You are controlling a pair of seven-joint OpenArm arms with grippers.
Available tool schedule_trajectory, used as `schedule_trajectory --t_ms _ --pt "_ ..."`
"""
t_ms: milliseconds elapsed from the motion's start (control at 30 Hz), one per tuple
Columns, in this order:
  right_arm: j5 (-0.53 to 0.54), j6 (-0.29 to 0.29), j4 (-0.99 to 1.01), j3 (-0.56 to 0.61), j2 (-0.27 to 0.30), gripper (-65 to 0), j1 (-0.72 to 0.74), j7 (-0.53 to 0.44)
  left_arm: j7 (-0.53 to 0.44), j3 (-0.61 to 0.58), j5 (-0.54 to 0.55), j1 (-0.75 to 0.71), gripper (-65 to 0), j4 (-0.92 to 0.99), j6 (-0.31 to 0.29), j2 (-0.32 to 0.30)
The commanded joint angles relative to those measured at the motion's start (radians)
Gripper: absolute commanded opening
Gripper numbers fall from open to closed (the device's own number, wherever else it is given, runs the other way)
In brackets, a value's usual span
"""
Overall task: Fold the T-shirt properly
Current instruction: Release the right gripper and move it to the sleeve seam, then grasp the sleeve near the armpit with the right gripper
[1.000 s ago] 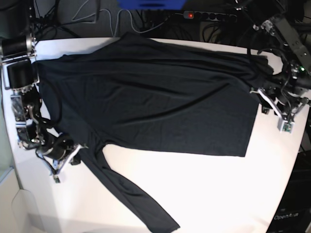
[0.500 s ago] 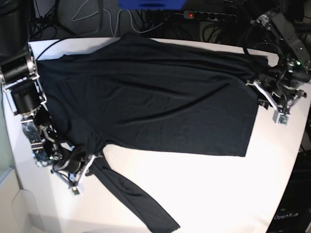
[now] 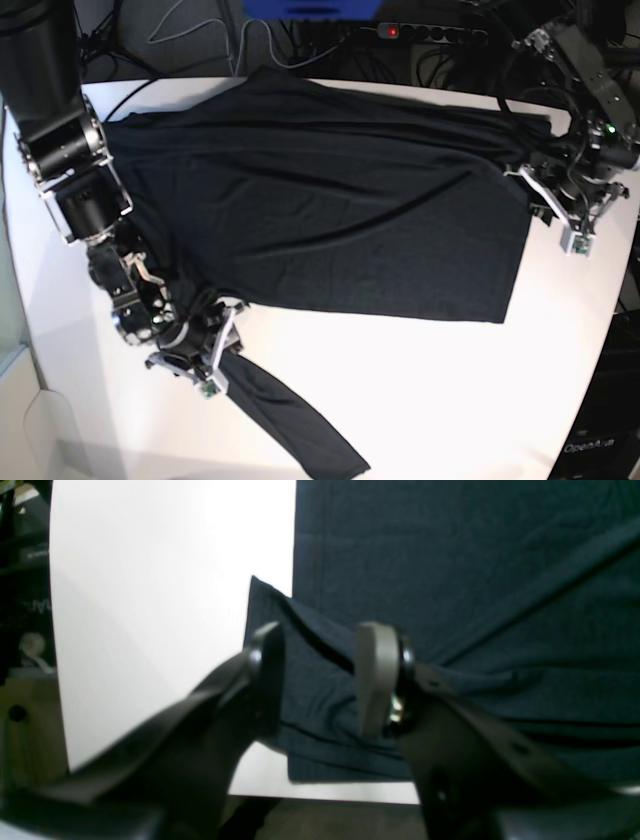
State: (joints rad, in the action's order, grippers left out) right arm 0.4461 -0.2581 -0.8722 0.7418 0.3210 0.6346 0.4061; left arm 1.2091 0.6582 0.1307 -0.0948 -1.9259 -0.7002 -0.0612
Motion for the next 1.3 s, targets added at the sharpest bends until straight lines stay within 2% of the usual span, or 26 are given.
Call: schedule_trajectory --t_ms 0,167,433,467,567,800,1000,1267 --pt "-0.005 0.000 -0.014 -0.011 0.010 -32.8 0.038 -0.037 -0.018 -0.001 0.010 0.013 -42.0 -0.020 0.002 -0.009" --pt "-0.019 0.001 0.043 -0.009 0.010 -32.8 0.044 -0.098 -0.016 -0.001 0.010 0.014 -42.0 -0.020 0.002 -0.007" --pt "-0.019 -0.002 0.311 0.002 -0.081 -32.8 0.166 -0.209 -0.015 -0.002 0.010 0.014 -42.0 -0.020 0.003 -0.007" --pt "-0.019 -0.010 0.322 0.002 -0.090 -32.8 0.179 -0.214 -0.015 -0.002 0.010 0.014 -42.0 -0.020 0.003 -0.007" --pt "-0.020 -0.080 0.356 -0.005 -0.112 -32.8 0.221 -0.217 -0.015 -0.004 0.010 0.013 -42.0 -0.022 0.004 -0.007" --pt "-0.020 -0.093 0.491 0.000 -0.165 -32.8 0.296 -0.319 -0.015 0.002 0.010 0.011 -42.0 -0.022 0.006 -0.007" --pt "-0.020 -0.093 0.586 0.000 -0.184 -33.1 0.307 -0.419 -0.013 0.002 0.010 0.010 -42.0 -0.022 0.007 -0.007" --pt "-0.019 -0.088 0.697 -0.005 -0.171 -33.5 0.307 -0.556 -0.013 0.002 0.010 0.010 -42.1 -0.022 0.007 -0.006"
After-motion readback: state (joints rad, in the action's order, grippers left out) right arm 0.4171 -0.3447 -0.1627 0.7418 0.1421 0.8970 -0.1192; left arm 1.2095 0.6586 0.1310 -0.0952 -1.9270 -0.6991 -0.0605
